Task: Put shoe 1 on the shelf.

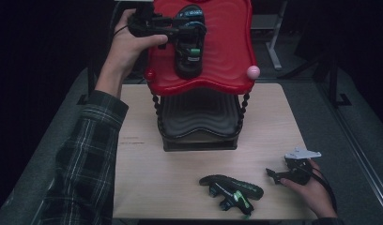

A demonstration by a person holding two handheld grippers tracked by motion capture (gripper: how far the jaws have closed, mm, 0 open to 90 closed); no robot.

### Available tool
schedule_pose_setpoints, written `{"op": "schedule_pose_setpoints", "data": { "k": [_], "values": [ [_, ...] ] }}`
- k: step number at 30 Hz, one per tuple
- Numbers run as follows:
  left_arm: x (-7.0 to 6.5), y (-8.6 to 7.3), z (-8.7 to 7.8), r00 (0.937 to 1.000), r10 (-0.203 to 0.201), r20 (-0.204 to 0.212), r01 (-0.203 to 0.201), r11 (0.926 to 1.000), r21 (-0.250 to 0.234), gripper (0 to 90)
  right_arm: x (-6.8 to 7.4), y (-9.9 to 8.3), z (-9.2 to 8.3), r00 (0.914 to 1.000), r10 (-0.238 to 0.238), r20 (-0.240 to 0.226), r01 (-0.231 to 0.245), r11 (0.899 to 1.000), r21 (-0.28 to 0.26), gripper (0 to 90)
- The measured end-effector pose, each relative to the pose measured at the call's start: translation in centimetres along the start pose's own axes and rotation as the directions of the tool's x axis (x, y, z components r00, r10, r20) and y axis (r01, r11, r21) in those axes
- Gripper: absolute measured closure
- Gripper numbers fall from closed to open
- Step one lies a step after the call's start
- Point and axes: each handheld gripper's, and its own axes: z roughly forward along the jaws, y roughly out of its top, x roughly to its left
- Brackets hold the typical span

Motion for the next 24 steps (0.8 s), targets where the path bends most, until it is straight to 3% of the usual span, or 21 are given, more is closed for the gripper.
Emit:
{"op": "schedule_pose_setpoints", "data": {
  "k": [11, 24],
  "values": [
    [-1.3, 0.3, -3.1, 1.0000, -0.009, 0.003, 0.009, 0.9999, -0.010, 27.2, 0.1, 0.0, 0.0, 1.0000, 0.001, 0.002, -0.001, 1.000, 0.000, 5.8],
    [-3.9, -1.3, -6.5, 0.9997, -0.019, 0.014, 0.019, 0.9997, -0.013, 26.2, 0.1, 0.0, 0.0, 1.0000, 0.002, 0.003, -0.002, 1.000, 0.000, 5.8]
  ]
}}
